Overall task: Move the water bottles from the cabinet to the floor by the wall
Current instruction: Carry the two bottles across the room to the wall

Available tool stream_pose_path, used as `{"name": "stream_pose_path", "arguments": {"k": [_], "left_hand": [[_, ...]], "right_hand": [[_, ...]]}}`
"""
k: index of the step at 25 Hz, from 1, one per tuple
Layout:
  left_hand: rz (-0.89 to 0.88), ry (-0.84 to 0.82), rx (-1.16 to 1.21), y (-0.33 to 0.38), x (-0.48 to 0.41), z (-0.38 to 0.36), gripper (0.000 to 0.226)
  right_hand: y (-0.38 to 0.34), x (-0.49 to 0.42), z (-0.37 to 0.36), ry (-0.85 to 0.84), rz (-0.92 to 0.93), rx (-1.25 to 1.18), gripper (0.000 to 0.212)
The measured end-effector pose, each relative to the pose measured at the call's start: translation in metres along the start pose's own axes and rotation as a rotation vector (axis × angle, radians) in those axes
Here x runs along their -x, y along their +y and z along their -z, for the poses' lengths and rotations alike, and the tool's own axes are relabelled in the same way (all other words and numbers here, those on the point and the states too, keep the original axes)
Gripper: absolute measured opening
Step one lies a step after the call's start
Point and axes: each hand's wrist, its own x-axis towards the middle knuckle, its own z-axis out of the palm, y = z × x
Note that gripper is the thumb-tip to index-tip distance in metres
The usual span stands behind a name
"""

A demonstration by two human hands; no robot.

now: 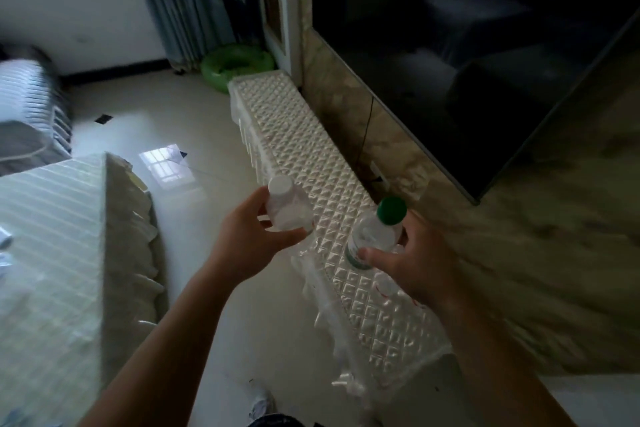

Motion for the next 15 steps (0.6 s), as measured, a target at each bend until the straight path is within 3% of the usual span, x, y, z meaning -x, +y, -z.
{"name": "stream_pose_path", "arguments": {"k": [15], "left_hand": [[0.015, 0.113, -0.048, -0.091, -0.071, 0.196, 0.067]], "right_hand": [[-0.109, -0.117, -0.180, -0.063, 0.122, 0.015, 0.048]]}}
